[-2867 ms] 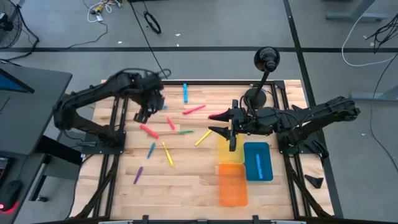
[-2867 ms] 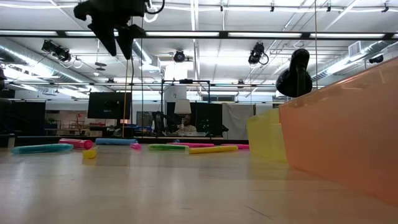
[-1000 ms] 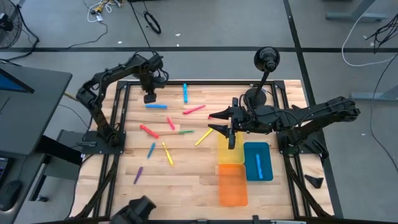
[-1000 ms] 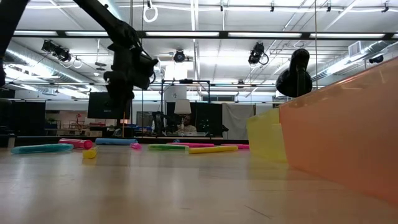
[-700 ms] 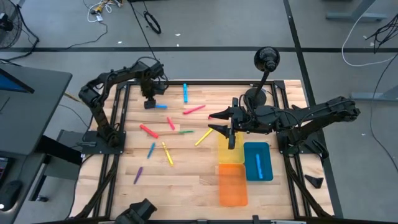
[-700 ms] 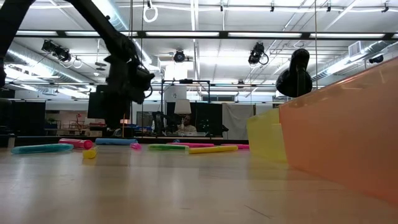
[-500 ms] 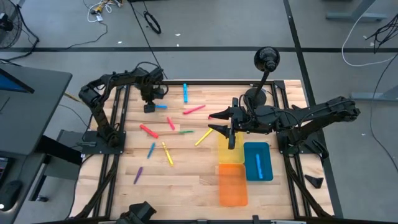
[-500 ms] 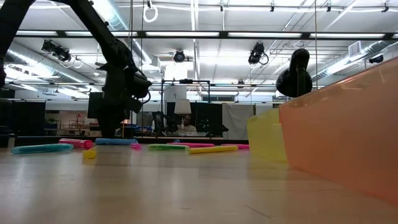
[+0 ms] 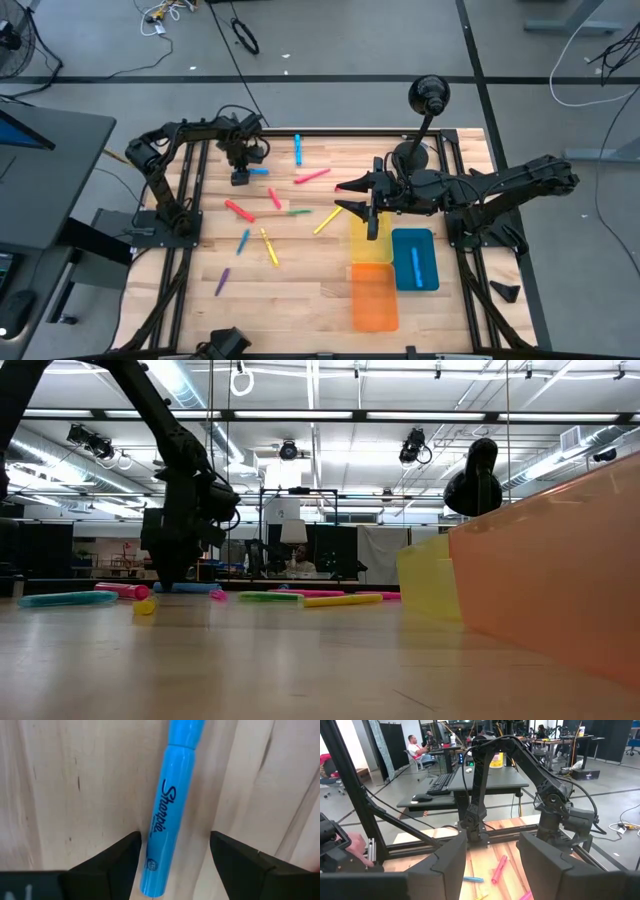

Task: Pick & Place Markers
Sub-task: Put the left blue highlighter into the blue bin

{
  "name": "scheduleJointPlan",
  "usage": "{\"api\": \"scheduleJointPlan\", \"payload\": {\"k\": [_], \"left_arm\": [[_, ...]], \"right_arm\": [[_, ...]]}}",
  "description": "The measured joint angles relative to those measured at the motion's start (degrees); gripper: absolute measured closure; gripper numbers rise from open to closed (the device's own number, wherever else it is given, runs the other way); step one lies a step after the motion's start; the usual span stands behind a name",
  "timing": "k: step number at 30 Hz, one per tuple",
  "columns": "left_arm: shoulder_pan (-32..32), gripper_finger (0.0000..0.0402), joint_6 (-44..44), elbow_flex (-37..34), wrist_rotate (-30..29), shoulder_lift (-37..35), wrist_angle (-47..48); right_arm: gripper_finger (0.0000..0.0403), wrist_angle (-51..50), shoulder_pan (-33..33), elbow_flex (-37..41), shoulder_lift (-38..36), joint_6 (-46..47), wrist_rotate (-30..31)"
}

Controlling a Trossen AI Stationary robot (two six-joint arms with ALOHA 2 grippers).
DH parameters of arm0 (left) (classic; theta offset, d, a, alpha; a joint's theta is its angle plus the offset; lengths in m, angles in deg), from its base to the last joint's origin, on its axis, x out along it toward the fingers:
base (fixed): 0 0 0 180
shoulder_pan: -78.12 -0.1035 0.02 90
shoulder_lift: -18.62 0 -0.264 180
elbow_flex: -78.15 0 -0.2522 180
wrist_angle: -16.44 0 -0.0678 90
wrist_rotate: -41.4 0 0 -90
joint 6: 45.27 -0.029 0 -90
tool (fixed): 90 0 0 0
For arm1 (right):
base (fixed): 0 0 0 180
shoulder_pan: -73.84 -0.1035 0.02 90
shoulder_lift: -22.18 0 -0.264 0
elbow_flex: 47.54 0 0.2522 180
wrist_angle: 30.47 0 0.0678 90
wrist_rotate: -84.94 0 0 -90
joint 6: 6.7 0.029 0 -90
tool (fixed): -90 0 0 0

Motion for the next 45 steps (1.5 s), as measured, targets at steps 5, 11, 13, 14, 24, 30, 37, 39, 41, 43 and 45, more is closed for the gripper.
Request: {"api": "scheduleJointPlan", "payload": {"k": [5, 11, 13, 14, 24, 30, 37, 39, 41, 43, 45], "left_arm": [[0.02, 0.0168, -0.28, -0.03, -0.53, 0.04, -0.32], [0.02, 0.02, -1.34, -0.15, -1.6, 0.11, -1.65], [0.09, 0.0214, -1.44, -0.17, -1.71, 0.13, -2.06], [0.09, 0.022, -1.44, -0.17, -1.88, 0.13, -2.25], [0.09, 0.0275, -1.48, -0.15, -1.89, 0.17, -2.83], [0.08, 0.0336, 1.63, -0.07, -1.39, 0.17, -2.7], [0.07, 0.0336, 6.71, -0.18, -0.04, -0.99, -0.71], [0.17, 0.0336, 8.2, -0.43, 1.82, -2.86, 1.39], [0.24, 0.0336, 9.8, -0.26, 3.69, -5.37, 1.34], [0.25, 0.0336, 10.99, -0.24, 5.45, -8.11, 2.14], [0.52, 0.0336, 12.56, -0.28, 7.13, -11.07, 2.77]], "right_arm": [[0.0218, 0.01, 0.0, 0.0, 0.0, 0.09, 0.0], [0.0218, 0.02, 0.0, 0.0, 0.0, 0.11, 0.0], [0.0218, 0.02, 0.01, 0.0, 0.0, 0.11, 0.01], [0.0218, 0.02, 0.0, 0.0, 0.0, 0.11, 0.02], [0.0218, 0.04, 0.0, 0.0, 0.0, 0.17, 0.02], [0.0218, 0.04, 0.01, 0.0, 0.0, 3.08, 0.04], [0.0218, 0.03, 0.0, 0.0, 0.0, 4.72, 0.04], [0.0218, 0.02, 0.0, 0.0, 0.0, 4.43, 0.08], [0.0218, 0.0, 0.0, 0.0, 0.0, 3.39, 0.13], [0.0218, 0.0, 0.0, 0.0, 0.0, 2.59, 0.13], [0.0218, 0.02, 0.0, 0.0, 0.0, 2.47, 0.13]]}}
